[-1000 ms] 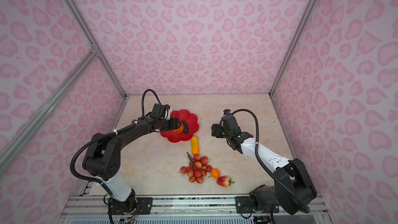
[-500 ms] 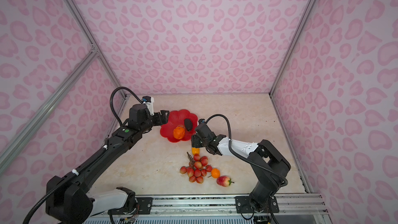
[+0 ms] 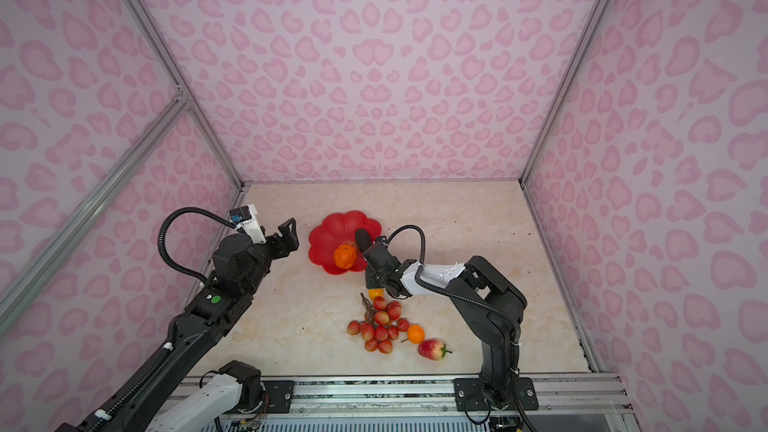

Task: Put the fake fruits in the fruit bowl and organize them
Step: 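Grasp the yellow banana-like fruit with the right gripper while the left gripper withdraws, then carry the yellow fruit into the bowl with the right gripper and release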

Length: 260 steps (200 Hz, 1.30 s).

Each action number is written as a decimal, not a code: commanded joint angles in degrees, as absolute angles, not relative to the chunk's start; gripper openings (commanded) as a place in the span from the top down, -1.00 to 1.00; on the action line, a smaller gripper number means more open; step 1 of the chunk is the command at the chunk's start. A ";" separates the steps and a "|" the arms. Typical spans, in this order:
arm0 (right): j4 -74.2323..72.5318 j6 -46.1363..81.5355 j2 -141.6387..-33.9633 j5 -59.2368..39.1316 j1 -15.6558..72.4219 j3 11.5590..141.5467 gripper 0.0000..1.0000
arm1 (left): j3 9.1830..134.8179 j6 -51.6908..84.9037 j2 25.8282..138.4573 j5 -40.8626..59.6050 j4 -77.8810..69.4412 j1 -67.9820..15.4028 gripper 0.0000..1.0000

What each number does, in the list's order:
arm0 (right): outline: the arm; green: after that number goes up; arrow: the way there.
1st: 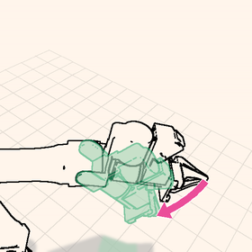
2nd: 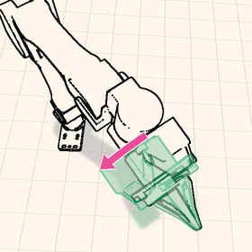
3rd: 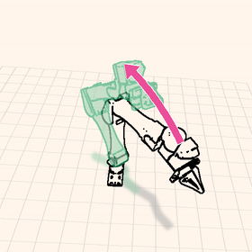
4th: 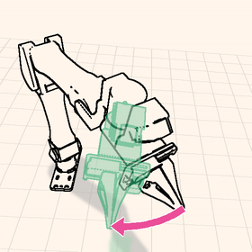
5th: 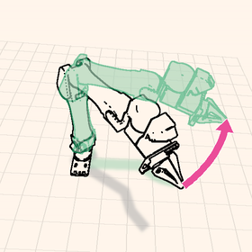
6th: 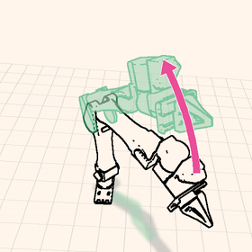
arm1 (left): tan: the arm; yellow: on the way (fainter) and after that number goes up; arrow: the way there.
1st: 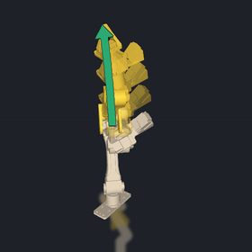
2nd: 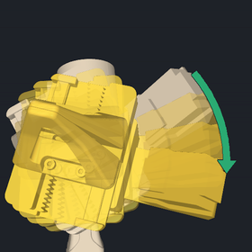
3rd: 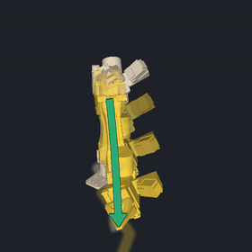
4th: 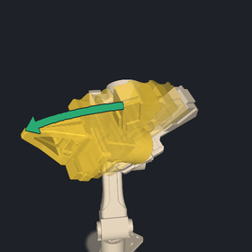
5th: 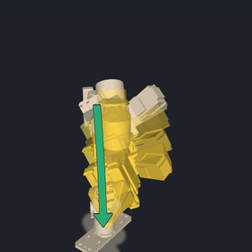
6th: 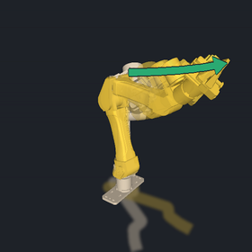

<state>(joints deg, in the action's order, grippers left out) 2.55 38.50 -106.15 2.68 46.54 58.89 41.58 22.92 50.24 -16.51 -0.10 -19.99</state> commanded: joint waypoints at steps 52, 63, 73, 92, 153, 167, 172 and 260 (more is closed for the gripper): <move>4.81 39.02 -91.75 9.27 39.79 48.72 0.54 | 41.83 24.26 53.19 -14.61 -3.31 -19.85 -0.85; 5.94 37.20 -88.88 10.15 39.00 48.41 0.54 | 41.80 24.46 53.69 -14.24 -3.57 -19.79 -0.85; 7.10 35.35 -87.28 10.73 38.71 49.27 0.54 | 41.77 24.74 54.12 -14.07 -3.78 -19.80 -0.85; 8.34 31.93 -87.14 10.29 38.67 53.32 0.54 | 41.70 25.52 54.85 -13.63 -3.93 -19.69 -0.86; 9.24 25.03 -102.77 6.16 38.62 71.12 0.53 | 40.64 25.67 52.24 -14.17 -2.18 -19.69 -0.86; 9.08 24.29 -106.75 5.35 38.68 74.50 0.53 | 40.22 25.40 50.93 -14.70 -1.79 -19.60 -0.87; 9.11 24.11 -108.02 5.15 38.68 75.80 0.53 | 40.00 25.32 50.51 -14.88 -1.71 -19.60 -0.86; 14.52 24.64 -123.86 2.20 38.94 93.36 0.23 | 38.58 24.52 46.24 -16.00 -0.30 -19.38 -0.88</move>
